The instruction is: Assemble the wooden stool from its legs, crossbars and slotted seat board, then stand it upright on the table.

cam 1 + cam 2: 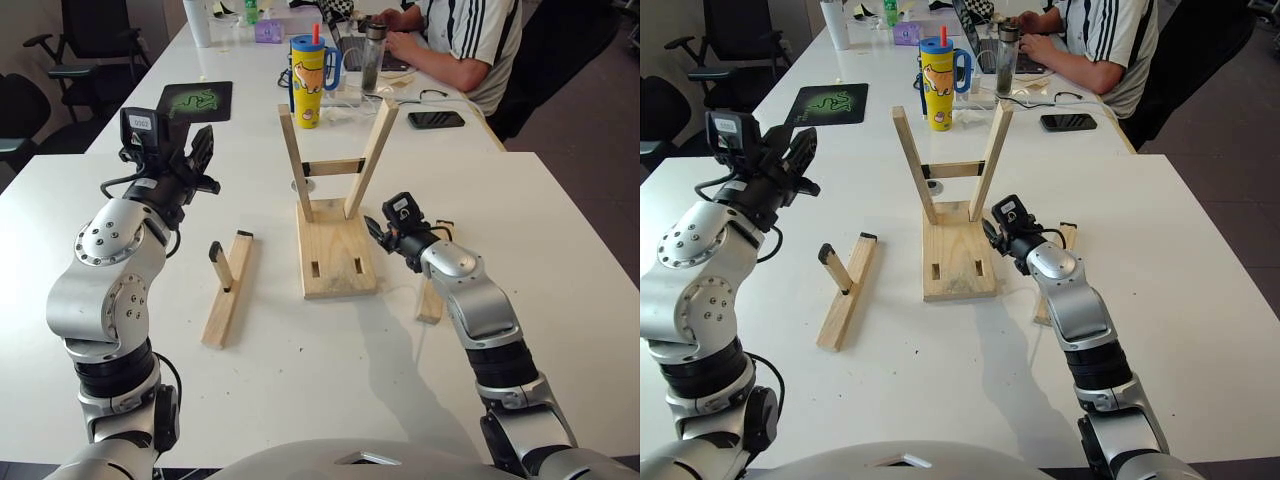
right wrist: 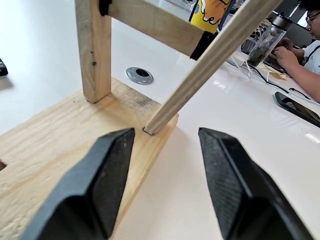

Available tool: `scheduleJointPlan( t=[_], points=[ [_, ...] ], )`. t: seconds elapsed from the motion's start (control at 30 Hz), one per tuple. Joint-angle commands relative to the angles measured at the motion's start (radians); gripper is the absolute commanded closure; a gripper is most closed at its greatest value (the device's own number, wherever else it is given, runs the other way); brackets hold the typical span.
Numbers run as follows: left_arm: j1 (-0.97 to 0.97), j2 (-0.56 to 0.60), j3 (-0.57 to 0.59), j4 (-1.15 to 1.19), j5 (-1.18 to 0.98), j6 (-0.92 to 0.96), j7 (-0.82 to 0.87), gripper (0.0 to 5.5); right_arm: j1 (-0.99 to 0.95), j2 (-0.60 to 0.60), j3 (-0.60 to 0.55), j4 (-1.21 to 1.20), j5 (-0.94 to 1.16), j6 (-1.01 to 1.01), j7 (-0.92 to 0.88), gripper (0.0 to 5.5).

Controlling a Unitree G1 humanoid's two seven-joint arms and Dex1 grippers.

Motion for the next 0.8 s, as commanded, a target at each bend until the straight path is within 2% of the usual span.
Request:
scheduleJointPlan(
  t=[0.03,0.13,0.23,0.37,0.63,0.8],
  points=[
    [0.171,0.02,-0.117,0.046,0.061,-0.009,-0.014,3.95,-0.031,0.004,0.001,0.006,-0.004,-0.001,0.009,3.14],
    [0.328,0.019,-0.205,0.17,0.135,-0.114,-0.026,3.95,-0.037,0.008,-0.004,0.004,-0.001,0.003,0.01,3.14],
    [0.398,0.011,-0.221,0.294,0.176,-0.219,-0.031,3.95,-0.038,0.014,-0.004,-0.003,0.001,0.008,0.01,3.14],
    [0.314,-0.013,-0.163,0.245,0.136,-0.235,-0.029,3.95,-0.038,0.016,0.001,0.001,-0.002,0.006,0.014,3.14],
    [0.19,-0.011,-0.121,0.097,0.073,-0.117,-0.026,3.95,-0.034,0.022,-0.006,0.003,-0.009,0.006,0.009,3.14],
    [0.218,0.001,-0.124,0.088,0.083,-0.094,-0.032,3.95,-0.034,0.023,-0.009,0.004,-0.01,0.003,0.007,3.14]
  ],
)
